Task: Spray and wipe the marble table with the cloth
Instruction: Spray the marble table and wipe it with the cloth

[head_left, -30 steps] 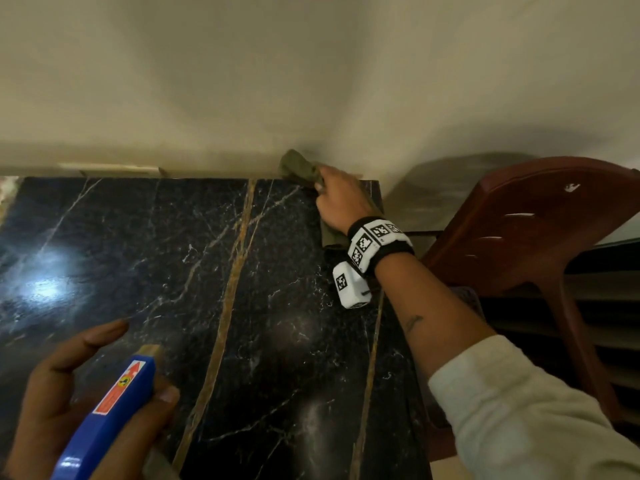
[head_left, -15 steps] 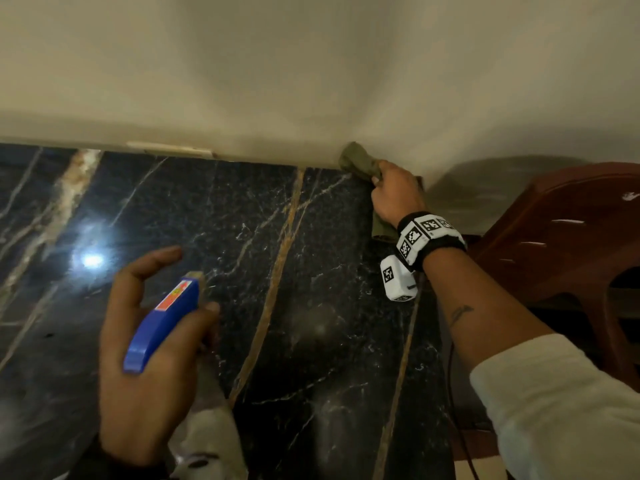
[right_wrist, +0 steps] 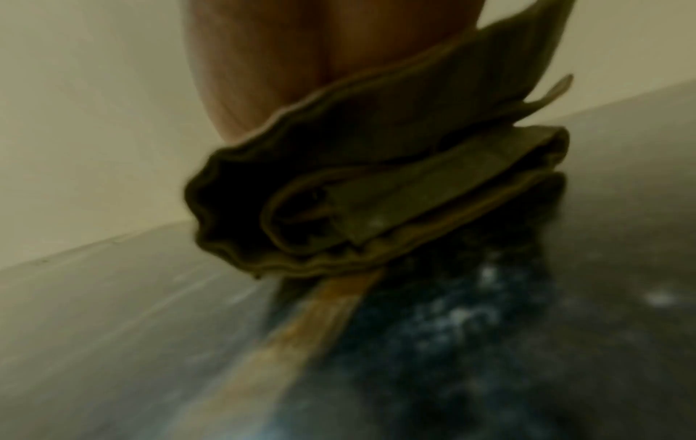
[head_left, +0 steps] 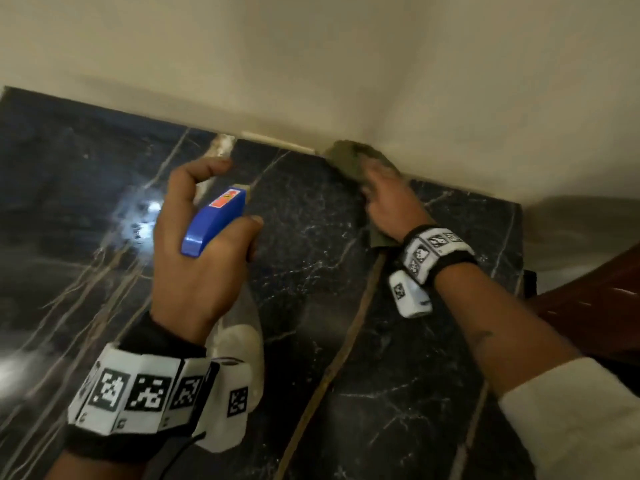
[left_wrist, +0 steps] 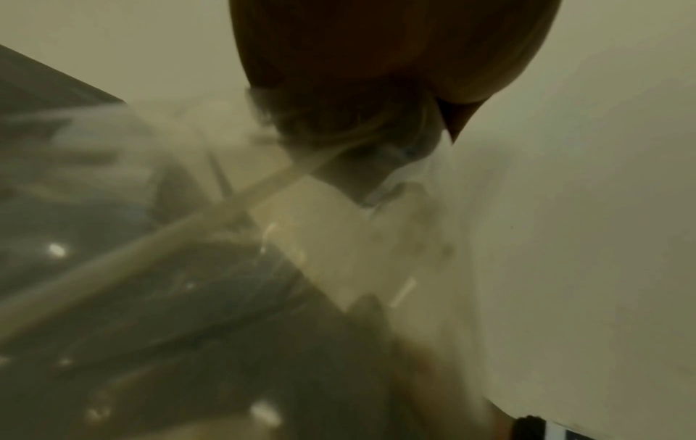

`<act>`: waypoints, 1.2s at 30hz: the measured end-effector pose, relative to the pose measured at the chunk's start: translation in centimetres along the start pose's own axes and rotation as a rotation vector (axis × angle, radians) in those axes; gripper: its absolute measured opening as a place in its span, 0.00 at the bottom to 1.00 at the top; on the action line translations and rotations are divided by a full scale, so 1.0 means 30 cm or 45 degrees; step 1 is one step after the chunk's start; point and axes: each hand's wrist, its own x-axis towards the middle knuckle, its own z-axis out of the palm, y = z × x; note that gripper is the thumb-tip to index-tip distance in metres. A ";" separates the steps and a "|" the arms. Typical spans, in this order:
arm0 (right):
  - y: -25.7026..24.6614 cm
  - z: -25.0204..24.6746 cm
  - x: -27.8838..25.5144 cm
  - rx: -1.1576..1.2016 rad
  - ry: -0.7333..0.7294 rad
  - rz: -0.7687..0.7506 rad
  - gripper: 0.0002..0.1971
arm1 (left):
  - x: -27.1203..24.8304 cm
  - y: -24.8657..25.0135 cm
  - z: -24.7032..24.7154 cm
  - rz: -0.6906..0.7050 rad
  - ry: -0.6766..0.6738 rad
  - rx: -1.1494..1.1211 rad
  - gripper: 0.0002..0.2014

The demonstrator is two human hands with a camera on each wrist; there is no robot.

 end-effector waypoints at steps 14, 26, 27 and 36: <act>-0.252 0.053 0.121 -0.127 0.081 0.380 0.18 | 0.117 -0.050 -0.571 0.102 0.228 0.087 0.24; -0.538 0.198 0.264 0.005 -0.042 0.162 0.22 | 0.122 -0.068 -0.745 0.012 0.312 0.171 0.26; -0.489 0.171 0.232 -0.018 -0.015 0.208 0.22 | 0.121 -0.071 -0.744 0.007 0.310 0.162 0.27; -0.097 0.004 0.018 -0.242 0.214 0.706 0.17 | 0.092 -0.070 -0.772 0.040 0.333 0.022 0.28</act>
